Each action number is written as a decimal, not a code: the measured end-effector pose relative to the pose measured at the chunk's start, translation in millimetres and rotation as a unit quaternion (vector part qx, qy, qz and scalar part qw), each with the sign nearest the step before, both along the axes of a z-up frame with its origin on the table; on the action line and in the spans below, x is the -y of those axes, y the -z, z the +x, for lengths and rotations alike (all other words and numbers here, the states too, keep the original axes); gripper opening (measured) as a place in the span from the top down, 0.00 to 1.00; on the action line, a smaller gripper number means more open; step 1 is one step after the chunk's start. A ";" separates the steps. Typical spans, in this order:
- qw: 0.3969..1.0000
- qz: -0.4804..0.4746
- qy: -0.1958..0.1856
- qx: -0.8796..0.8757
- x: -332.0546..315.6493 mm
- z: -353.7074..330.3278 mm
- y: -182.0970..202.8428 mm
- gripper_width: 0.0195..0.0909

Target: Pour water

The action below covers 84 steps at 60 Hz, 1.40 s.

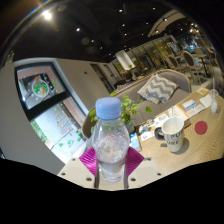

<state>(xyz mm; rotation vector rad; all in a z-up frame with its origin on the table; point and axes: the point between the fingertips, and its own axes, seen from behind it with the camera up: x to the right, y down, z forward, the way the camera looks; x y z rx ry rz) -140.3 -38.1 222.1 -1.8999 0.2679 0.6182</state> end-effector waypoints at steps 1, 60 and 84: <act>1.000 -0.001 -0.001 -0.025 -6.2 0.7 -6.0 0.82; 0.859 -0.119 0.017 -0.498 -120.9 68.9 -12.5 0.83; 0.993 0.112 0.044 -0.009 -135.9 241.1 -116.9 0.82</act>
